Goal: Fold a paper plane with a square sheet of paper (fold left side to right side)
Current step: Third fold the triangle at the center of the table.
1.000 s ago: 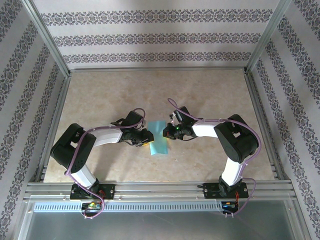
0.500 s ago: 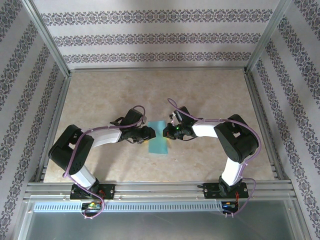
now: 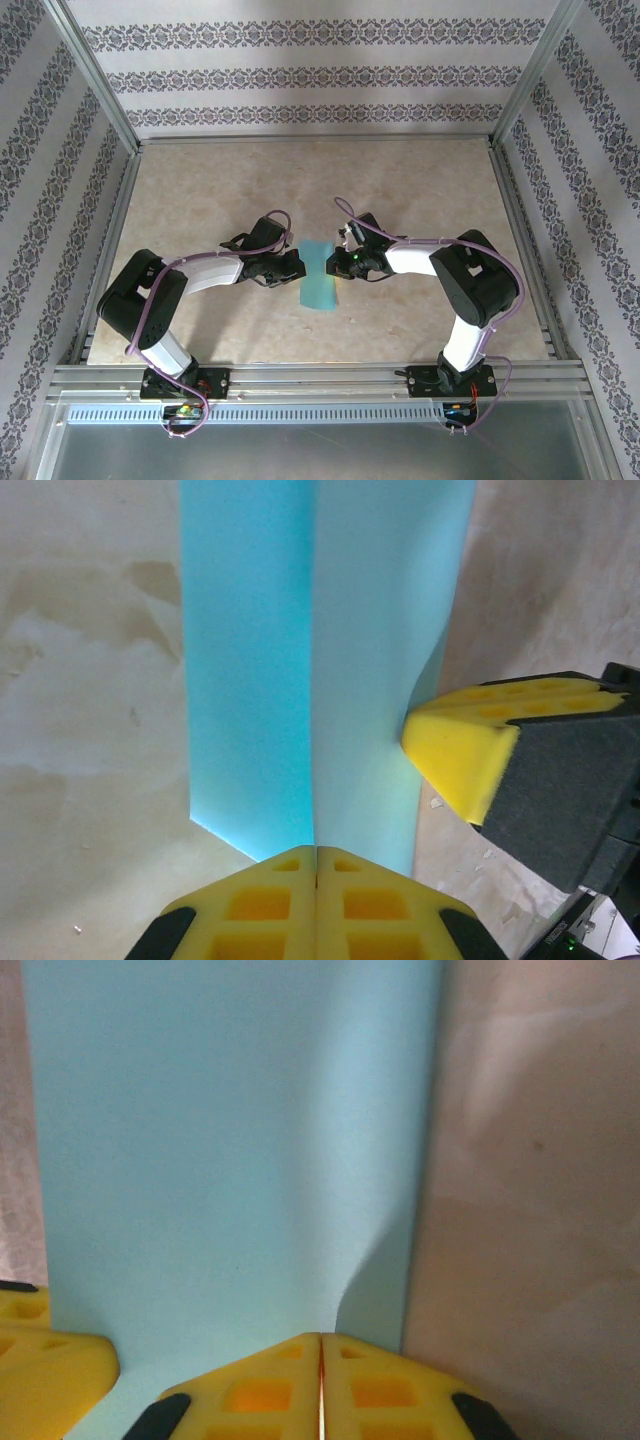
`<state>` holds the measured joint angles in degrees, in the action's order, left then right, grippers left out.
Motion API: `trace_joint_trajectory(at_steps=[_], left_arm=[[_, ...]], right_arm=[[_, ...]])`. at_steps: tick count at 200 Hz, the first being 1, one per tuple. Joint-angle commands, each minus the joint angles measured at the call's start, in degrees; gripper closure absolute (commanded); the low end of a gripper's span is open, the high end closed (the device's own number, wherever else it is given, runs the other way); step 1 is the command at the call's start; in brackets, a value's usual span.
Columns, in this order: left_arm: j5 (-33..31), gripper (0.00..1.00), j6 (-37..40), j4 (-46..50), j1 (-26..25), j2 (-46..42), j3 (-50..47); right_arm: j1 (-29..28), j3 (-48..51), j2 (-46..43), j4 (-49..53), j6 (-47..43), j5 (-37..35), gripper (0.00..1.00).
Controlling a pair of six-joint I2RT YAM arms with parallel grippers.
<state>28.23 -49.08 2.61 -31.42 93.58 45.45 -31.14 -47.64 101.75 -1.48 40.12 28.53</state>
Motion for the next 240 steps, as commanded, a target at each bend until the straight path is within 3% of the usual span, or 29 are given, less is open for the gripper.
trace_joint_trajectory(at_steps=[1,25,59,98,127,159,191,216,240], left_arm=[[-0.86,1.00,-1.70,0.93,-0.13,-1.27,-0.72],[-0.54,1.00,-5.16,-1.15,-0.72,-1.34,-1.37],[-1.55,1.00,-11.18,-4.87,-2.11,-0.86,-2.10],[-1.00,1.00,-14.88,-8.14,-2.33,-0.26,-2.69],[-0.52,1.00,-14.69,-7.25,-2.57,0.11,-1.88],[-0.57,1.00,-13.95,-5.88,-2.59,-0.15,-1.21],[-0.55,1.00,-13.43,-4.98,-2.59,-0.07,-0.90],[-0.41,1.00,-13.50,-5.23,-2.62,0.11,-0.94],[-0.07,1.00,-13.33,-5.20,-2.59,0.27,-0.81]], right_arm=[[0.92,-1.41,-4.36,1.87,-4.28,-2.78,0.78],[0.99,-0.70,-9.65,3.97,-9.27,-5.10,0.61],[-1.38,5.20,-20.61,5.56,-18.38,-10.44,0.45],[-13.13,14.38,-34.10,5.99,-28.66,-25.30,0.26],[-24.16,18.54,-36.66,4.10,-34.61,-35.75,0.16],[-32.99,18.28,-30.70,1.51,-40.99,-43.63,0.14],[-36.40,13.74,-22.00,0.46,-44.04,-47.94,0.14],[-36.46,10.74,-17.46,-1.04,-44.84,-48.53,0.21],[-36.39,8.00,-13.85,-1.24,-45.22,-48.32,0.36]])
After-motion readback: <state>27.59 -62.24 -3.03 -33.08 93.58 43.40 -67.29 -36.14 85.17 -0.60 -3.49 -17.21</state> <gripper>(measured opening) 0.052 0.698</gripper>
